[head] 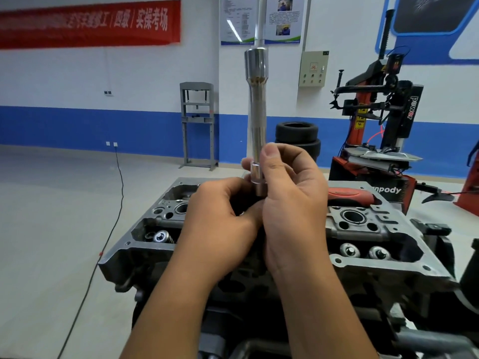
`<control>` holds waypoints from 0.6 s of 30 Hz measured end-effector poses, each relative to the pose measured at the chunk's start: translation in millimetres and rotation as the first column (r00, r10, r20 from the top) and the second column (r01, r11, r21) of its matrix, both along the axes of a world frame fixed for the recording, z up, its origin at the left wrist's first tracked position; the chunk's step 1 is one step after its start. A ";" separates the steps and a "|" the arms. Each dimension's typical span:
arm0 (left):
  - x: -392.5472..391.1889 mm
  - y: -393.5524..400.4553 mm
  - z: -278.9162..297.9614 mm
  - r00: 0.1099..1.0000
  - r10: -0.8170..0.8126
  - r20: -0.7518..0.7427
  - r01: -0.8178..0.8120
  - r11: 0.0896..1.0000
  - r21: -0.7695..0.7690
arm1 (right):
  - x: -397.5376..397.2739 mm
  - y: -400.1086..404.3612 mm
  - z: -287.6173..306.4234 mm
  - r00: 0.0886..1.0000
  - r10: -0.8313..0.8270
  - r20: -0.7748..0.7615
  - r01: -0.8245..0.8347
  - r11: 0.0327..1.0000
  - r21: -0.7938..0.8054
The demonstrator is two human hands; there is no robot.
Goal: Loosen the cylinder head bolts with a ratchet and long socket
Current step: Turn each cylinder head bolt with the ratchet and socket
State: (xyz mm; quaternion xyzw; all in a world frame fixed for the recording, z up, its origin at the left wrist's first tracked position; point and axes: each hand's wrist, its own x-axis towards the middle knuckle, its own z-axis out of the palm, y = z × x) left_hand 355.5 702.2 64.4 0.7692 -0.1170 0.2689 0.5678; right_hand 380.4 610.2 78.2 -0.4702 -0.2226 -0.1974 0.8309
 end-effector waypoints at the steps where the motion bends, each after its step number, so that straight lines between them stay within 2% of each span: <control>1: 0.7 -1.3 -0.5 0.999 0.040 0.007 -0.040 0.999 0.008 | -0.4 0.2 -0.3 1.000 -0.015 0.008 0.015 1.000 -0.018; 3: 1.4 -1.6 -2.2 0.997 0.072 0.015 -0.072 0.997 0.028 | -0.8 -0.1 -1.4 0.998 -0.061 0.023 0.061 0.998 -0.029; 5: 1.7 0.2 -2.9 1.000 0.013 0.003 -0.013 0.999 0.046 | -0.1 -0.7 -1.9 0.997 -0.076 0.031 0.076 0.997 0.001; 9: 1.0 4.1 -1.9 0.993 -0.113 -0.041 0.113 0.994 0.004 | -1.6 -0.1 -0.3 0.999 0.022 0.028 -0.023 1.000 0.019; 11: 2.0 3.2 -2.6 0.997 -0.066 -0.028 0.066 0.998 -0.019 | -2.2 -0.3 -0.2 0.998 0.062 0.020 -0.062 0.997 0.043; 15: 4.0 0.2 -3.7 0.999 0.045 -0.015 -0.045 0.999 0.007 | -1.2 -0.9 -1.4 0.999 -0.039 0.026 0.039 0.999 0.018; 18: 1.8 3.2 -2.0 0.994 -0.097 -0.046 0.098 0.995 0.018 | -1.4 -0.8 -1.1 1.000 -0.004 0.028 0.003 0.999 0.032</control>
